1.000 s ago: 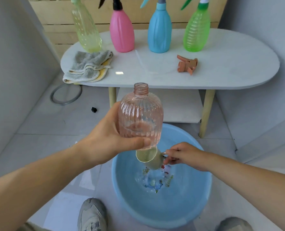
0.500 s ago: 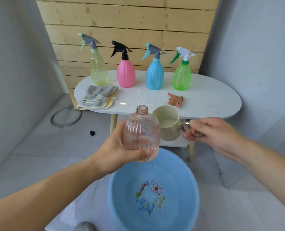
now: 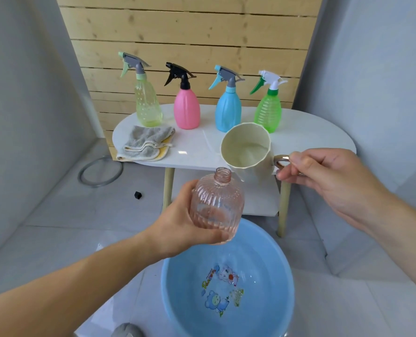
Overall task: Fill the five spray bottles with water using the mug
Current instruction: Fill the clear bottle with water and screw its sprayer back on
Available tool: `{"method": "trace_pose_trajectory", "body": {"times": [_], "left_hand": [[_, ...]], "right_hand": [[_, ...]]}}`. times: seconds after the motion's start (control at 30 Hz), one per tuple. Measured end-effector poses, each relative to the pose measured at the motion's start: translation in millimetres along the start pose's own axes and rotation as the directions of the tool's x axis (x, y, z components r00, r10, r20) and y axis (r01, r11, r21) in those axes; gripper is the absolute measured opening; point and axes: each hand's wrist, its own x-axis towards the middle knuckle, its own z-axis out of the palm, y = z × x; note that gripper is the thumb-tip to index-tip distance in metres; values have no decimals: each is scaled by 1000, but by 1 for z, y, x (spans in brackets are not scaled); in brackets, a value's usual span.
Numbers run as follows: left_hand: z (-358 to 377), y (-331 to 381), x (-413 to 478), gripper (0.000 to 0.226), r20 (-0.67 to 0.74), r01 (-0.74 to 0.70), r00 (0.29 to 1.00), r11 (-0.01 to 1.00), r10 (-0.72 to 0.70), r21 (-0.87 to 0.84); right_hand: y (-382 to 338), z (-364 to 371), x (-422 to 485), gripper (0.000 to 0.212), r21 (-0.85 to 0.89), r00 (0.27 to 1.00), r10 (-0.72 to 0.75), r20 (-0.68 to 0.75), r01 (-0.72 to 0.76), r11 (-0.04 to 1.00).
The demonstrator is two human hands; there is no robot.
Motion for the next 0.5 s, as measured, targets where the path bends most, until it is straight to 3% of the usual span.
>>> {"method": "trace_pose_trajectory", "body": {"times": [0.23, 0.5], "left_hand": [[0, -6, 6, 92, 22, 5, 1000, 999, -6, 40], [-1, -11, 9, 96, 18, 21, 1000, 999, -21, 30]], "right_hand": [[-5, -1, 1, 25, -139, 994, -103, 22, 105, 985], [-6, -2, 1, 37, -252, 981, -194, 26, 195, 948]]}}
